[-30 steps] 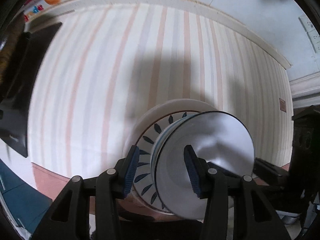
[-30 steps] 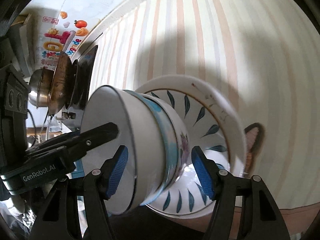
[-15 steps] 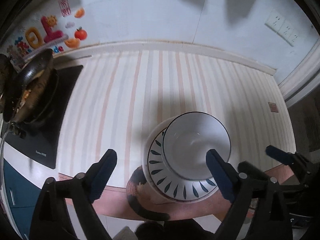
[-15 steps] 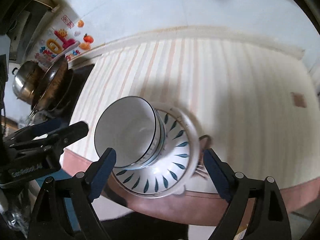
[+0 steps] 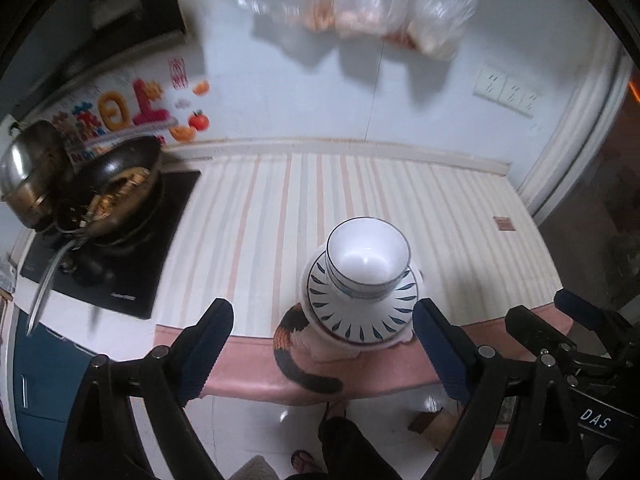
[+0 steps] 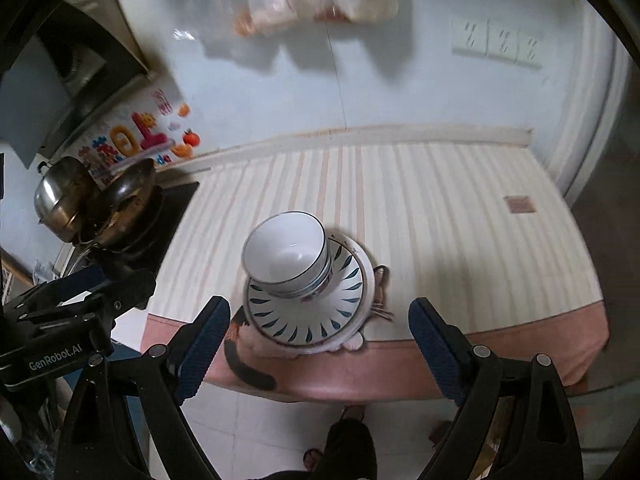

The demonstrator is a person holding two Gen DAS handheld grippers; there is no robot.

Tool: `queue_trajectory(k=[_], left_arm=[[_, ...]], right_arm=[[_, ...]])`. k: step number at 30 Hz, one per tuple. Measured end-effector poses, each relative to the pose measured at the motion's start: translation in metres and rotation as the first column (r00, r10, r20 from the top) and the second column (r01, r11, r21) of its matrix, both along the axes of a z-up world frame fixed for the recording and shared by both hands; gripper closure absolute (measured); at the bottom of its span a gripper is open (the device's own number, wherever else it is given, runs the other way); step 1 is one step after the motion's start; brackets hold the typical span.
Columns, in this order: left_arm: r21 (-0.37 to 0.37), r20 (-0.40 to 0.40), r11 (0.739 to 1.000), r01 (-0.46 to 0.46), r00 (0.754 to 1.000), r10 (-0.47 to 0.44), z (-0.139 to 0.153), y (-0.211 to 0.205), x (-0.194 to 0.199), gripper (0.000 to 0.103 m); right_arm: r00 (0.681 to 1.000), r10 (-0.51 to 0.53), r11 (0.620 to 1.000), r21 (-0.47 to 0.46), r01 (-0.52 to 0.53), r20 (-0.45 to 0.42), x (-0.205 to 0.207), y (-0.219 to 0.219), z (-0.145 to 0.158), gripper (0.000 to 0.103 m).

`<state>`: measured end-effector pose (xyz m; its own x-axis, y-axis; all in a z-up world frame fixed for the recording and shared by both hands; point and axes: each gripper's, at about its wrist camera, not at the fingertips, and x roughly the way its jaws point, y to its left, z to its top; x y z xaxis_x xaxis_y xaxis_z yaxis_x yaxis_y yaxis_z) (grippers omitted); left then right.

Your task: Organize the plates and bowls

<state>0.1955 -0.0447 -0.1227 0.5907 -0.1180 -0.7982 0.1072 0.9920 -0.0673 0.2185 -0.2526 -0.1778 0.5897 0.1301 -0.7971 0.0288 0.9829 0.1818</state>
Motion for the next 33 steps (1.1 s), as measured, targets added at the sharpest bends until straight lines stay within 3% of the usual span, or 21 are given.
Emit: queue_trajectory(k=[5, 6, 8, 17, 23, 33], left_arm=[[-0.009, 0.089, 1.000, -0.003, 0.996, 0.004, 0.032, 0.014, -0.060, 0.010], [-0.002, 0.082, 1.000, 0.005, 0.997, -0.004, 0.035, 0.016, -0.068, 0.003], [-0.010, 0.100, 1.000, -0.001, 0.995, 0.002, 0.042, 0.022, -0.090, 0.000], [-0.004, 0.141, 0.999, -0.039, 0.989, 0.039, 0.051, 0.044, -0.158, 0.000], [0.014, 0.157, 0.999, -0.049, 0.987, 0.046, 0.050, 0.053, -0.181, 0.000], [0.019, 0.158, 0.998, -0.055, 0.986, 0.052, 0.046, 0.061, -0.201, 0.000]], right_arm=[[0.995, -0.016, 0.999, -0.038, 0.020, 0.102, -0.076, 0.016, 0.044, 0.008], [0.992, -0.019, 0.999, -0.045, 0.025, 0.121, -0.092, 0.019, 0.052, 0.008], [0.988, -0.027, 0.998, -0.057, 0.036, 0.152, -0.123, 0.024, 0.065, 0.008], [0.976, -0.046, 0.995, -0.080, 0.064, 0.214, -0.219, 0.038, 0.089, 0.005], [0.975, -0.051, 0.994, -0.079, 0.069, 0.216, -0.248, 0.044, 0.093, 0.005], [0.974, 0.007, 0.993, -0.119, 0.021, 0.225, -0.261, 0.069, 0.096, 0.004]])
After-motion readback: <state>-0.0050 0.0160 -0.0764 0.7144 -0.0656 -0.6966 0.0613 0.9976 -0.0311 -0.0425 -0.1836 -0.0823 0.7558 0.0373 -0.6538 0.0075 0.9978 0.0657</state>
